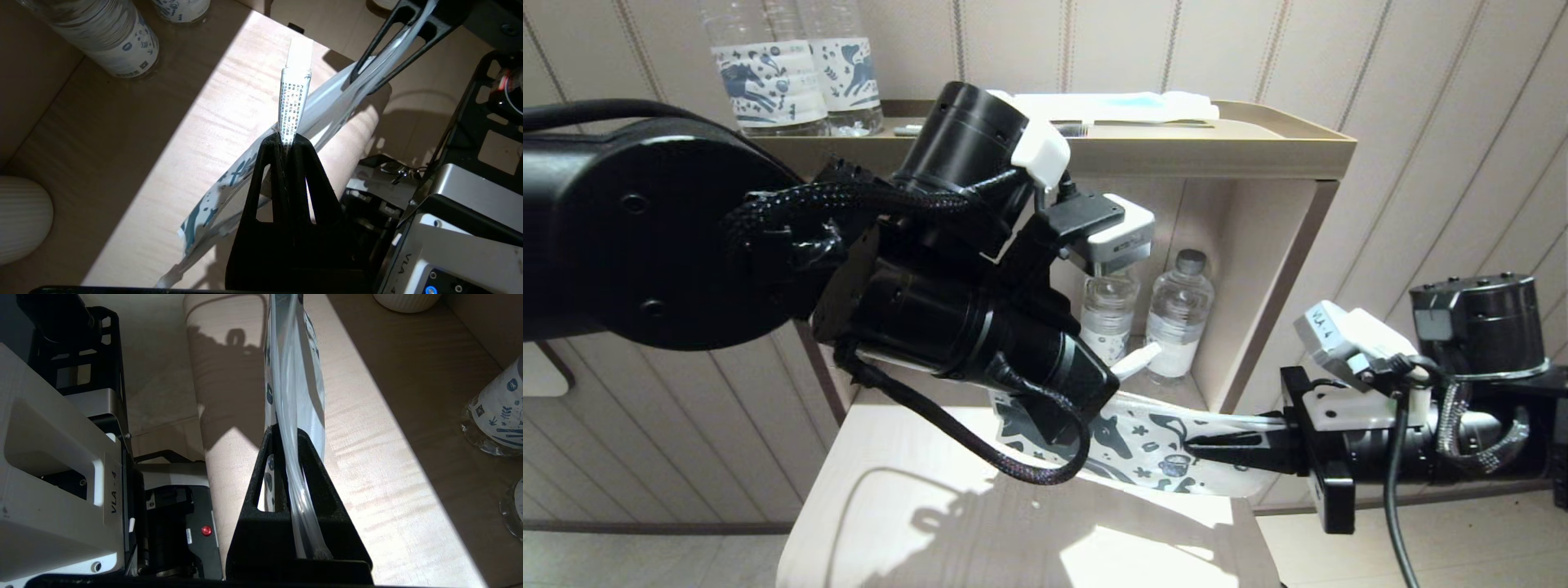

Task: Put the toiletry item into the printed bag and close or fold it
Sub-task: Place the toothpaste in the storage bag

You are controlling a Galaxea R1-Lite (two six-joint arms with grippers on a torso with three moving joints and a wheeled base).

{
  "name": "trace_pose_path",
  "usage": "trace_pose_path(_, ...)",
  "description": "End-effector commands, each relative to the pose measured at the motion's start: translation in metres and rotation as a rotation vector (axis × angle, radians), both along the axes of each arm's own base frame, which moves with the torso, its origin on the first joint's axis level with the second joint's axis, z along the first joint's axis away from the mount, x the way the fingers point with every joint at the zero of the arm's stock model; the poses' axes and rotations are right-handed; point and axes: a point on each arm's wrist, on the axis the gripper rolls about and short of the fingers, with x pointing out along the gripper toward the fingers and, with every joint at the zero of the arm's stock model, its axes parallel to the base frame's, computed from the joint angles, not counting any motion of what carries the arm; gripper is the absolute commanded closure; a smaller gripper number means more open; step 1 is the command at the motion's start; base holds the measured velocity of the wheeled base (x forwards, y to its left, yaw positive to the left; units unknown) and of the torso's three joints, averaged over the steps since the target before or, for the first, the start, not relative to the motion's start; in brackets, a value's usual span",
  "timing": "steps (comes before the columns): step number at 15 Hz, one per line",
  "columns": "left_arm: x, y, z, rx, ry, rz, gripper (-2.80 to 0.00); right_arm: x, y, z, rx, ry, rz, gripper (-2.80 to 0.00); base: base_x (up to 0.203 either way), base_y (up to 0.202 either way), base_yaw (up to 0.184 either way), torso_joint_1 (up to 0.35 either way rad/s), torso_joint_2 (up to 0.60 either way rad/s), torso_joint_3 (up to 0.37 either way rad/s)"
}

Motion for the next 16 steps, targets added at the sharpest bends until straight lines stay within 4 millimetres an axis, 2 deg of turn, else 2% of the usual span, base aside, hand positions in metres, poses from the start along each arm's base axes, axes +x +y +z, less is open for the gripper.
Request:
trace_pose_path(1, 0.004, -0.003, -0.006, 0.017, 0.010, 0.001, 0.00, 0.000, 0.000, 0.001, 0.003, -0.006, 0.006, 0.00, 0.000, 0.000, 0.000, 0.000, 0.00, 0.000)
trace_pose_path(12, 0.004, -0.001, -0.016, 0.068, -0.002, -0.024, 0.00, -0.001, 0.000, 0.002, 0.004, -0.011, 0.006, 0.00, 0.000, 0.000, 0.000, 0.000, 0.00, 0.000)
trace_pose_path(16, 0.008, 0.008, -0.017, 0.132, -0.063, 0.003, 0.00, -0.002, 0.000, 0.002, 0.005, -0.012, 0.009, 0.00, 0.000, 0.000, 0.000, 0.000, 0.00, 0.000)
